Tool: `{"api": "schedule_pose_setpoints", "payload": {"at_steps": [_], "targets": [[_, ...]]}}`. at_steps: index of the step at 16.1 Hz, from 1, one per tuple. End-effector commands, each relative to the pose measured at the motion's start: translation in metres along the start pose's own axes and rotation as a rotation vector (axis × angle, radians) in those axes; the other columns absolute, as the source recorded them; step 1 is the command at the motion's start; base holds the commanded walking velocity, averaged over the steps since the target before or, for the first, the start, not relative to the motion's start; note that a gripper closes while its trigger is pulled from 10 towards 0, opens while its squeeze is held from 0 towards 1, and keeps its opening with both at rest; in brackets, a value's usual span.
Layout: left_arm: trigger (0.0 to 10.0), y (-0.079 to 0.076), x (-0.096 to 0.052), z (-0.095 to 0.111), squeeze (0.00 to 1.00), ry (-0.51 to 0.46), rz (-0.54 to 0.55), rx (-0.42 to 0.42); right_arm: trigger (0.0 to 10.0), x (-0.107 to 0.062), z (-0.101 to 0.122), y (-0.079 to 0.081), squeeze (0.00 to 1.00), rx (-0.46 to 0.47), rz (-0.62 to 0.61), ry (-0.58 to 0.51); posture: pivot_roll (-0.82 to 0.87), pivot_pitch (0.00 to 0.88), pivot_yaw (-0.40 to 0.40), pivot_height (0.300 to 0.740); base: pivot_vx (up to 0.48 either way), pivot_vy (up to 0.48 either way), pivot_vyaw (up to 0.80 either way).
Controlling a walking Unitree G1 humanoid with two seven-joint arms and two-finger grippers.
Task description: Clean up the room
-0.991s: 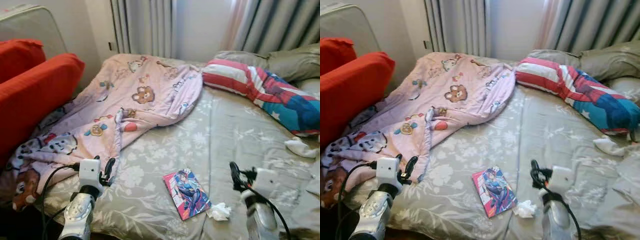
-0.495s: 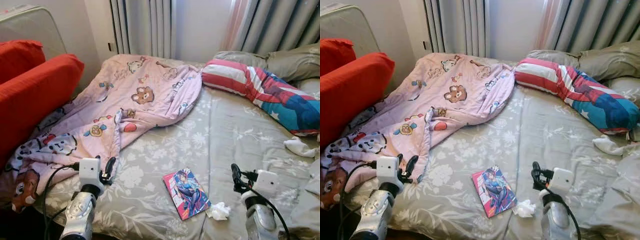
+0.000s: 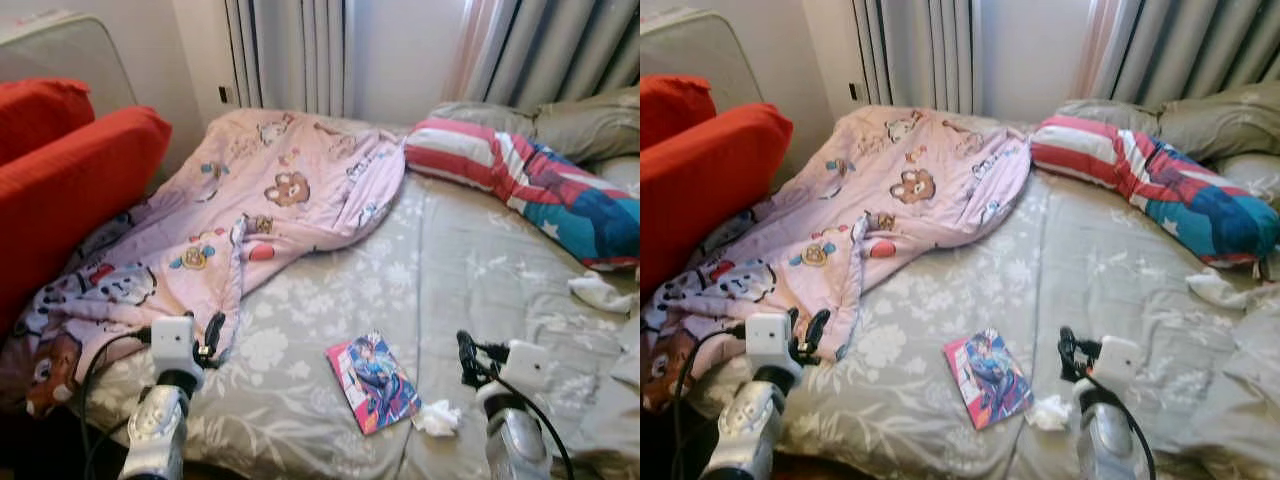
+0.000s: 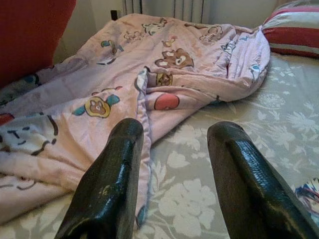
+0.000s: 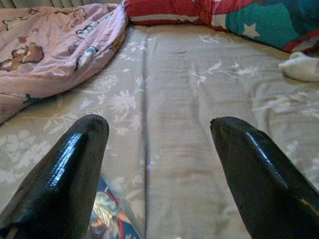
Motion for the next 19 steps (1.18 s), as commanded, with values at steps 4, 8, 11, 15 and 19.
{"api": "schedule_pose_setpoints", "payload": {"at_steps": [4,8,11,15,19], "targets": [[10.0,0.001,-0.007,-0.009,0.00,0.042,0.006,-0.012,10.0,-0.002,-0.006,0.002,0.00,0.013,-0.004,0.014,0.15,0.031,-0.006,0.675,0.000,0.000,0.00],[10.0,0.004,-0.014,-0.015,0.00,0.061,0.009,0.000,10.0,-0.003,-0.014,0.006,0.00,0.015,0.004,0.057,0.15,0.022,-0.001,0.656,0.000,0.000,0.00],[10.0,0.001,-0.012,-0.019,0.00,0.093,0.004,0.009,10.0,-0.003,-0.009,0.004,0.00,0.009,0.012,0.032,0.14,0.017,-0.002,0.641,0.000,0.000,0.00],[10.0,0.004,-0.014,-0.021,0.00,0.102,0.021,-0.009,10.0,-0.002,-0.008,0.001,0.00,0.006,0.005,0.039,0.15,0.014,-0.011,0.641,0.000,0.000,0.00],[10.0,0.007,-0.013,-0.024,0.00,0.132,0.023,-0.029,10.0,-0.002,-0.013,0.004,0.00,0.005,0.019,0.074,0.15,0.031,-0.016,0.641,0.000,0.000,0.00]]}}
Point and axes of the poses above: a point about 5 cm out from each wrist's last joint towards the gripper, its own x axis pointing out of the wrist towards the gripper, its own z axis along the axis of the wrist's last joint, y = z × x, the point moved 5 cm from there along x, pointing out of the wrist towards the gripper, and after that the axes turned 7 degrees about x, right-handed, at the moved point
